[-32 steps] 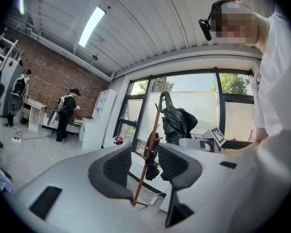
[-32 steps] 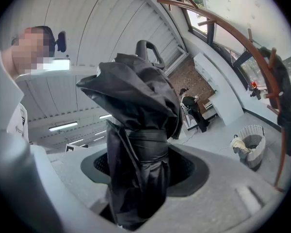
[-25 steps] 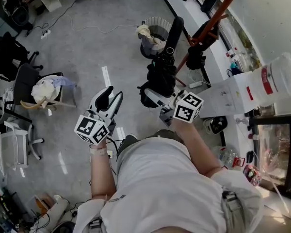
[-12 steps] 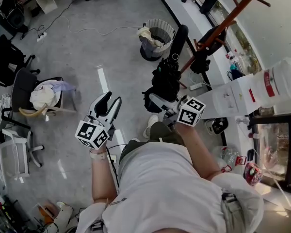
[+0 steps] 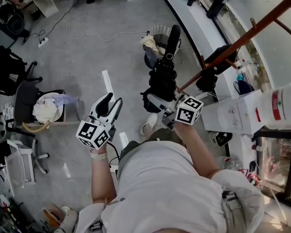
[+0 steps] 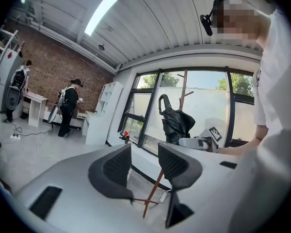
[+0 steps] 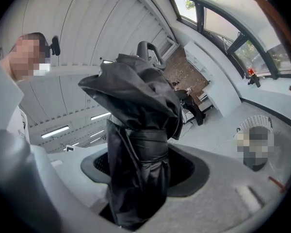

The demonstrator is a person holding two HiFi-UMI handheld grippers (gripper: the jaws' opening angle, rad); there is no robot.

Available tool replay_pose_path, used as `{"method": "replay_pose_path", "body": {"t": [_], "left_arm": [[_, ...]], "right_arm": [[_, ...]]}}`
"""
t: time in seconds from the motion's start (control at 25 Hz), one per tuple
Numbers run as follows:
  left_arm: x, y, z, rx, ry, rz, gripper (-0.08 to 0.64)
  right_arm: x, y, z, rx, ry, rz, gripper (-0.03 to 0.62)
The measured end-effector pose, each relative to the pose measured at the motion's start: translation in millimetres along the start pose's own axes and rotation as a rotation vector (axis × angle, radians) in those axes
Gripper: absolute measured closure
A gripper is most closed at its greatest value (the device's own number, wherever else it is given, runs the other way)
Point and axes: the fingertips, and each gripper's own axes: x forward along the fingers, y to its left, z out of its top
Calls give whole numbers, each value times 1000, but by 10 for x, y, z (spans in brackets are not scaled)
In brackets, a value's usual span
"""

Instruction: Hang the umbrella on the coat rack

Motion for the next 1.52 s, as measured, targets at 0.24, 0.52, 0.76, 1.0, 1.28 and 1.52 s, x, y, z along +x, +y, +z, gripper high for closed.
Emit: {"method": "replay_pose_path", "body": {"t": [0.24, 0.52, 0.76, 1.0, 1.28, 1.52], "left_arm": [[804, 353, 288, 15, 4, -10, 407], [1496, 500, 407, 23, 26, -62, 407], [1864, 516, 367, 13, 71, -141, 407], [2352, 433, 385, 12, 108, -298, 407], [2985, 251, 377, 27, 179, -546, 407], [3424, 216, 456, 60, 245, -750, 407]], "right_arm": [[337, -612, 505, -26, 16, 16, 311], [401, -1167, 847, -44, -8, -42, 311], [308, -1397, 963, -48, -47, -116, 311], [36, -1585, 1061, -43, -117, -247, 311], [-311, -1863, 1227, -81, -200, -492, 311], [-555, -2088, 1353, -115, -270, -763, 311]]}}
